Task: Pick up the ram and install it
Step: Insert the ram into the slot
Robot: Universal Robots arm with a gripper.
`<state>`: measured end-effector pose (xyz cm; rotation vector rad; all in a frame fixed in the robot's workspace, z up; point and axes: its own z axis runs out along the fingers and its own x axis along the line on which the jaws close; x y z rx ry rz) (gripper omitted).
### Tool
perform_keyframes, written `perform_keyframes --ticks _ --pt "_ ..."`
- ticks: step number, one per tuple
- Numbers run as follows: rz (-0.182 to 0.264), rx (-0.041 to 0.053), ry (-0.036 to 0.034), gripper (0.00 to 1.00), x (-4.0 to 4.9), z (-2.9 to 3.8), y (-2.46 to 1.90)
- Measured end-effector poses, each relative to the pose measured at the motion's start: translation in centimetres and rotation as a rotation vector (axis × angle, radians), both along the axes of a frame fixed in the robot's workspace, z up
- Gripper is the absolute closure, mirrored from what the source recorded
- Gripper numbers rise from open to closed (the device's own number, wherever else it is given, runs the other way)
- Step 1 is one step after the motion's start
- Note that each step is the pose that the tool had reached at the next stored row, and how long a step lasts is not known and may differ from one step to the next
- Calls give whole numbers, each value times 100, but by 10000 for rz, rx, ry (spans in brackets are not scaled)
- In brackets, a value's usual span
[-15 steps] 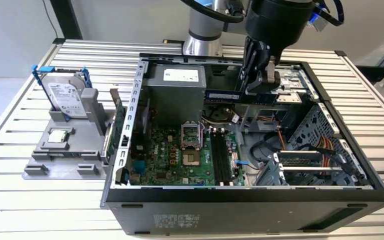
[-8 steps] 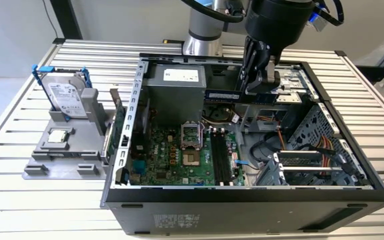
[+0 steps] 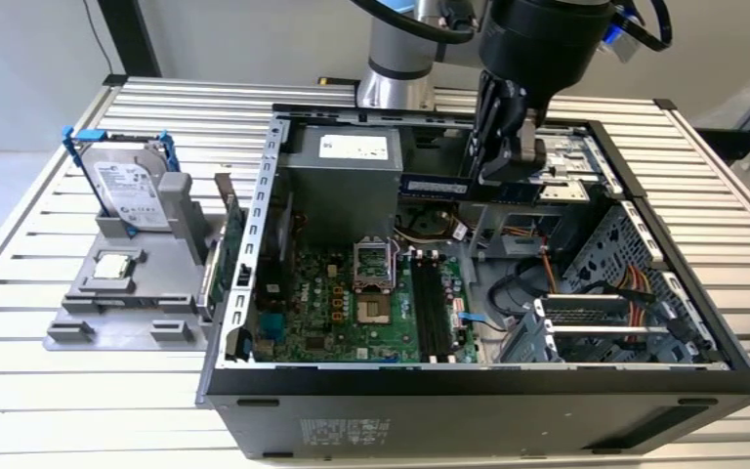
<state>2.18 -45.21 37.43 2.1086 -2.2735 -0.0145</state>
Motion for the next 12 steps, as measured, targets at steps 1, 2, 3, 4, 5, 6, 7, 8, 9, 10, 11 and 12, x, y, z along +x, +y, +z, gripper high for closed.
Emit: perform_keyframes --ticks 1,2,3,4,5,6,7,8,9,10,11,12 --pt "-55 0 0 100 0 0 0" --pt "-101 -1 0 100 1 1 0" --pt "-194 0 0 100 0 0 0" --pt "-198 0 0 100 0 0 0" --pt "-204 0 0 100 0 0 0" --pt "-219 -1 0 100 0 1 0" --pt "-251 -1 0 100 0 1 0" --pt "-289 -1 0 100 0 1 0" --pt "-321 -1 0 100 0 1 0" --pt "-346 -2 1 100 0 1 0" --pt "-369 -1 0 100 0 1 0" --pt "-397 -1 0 100 0 0 0"
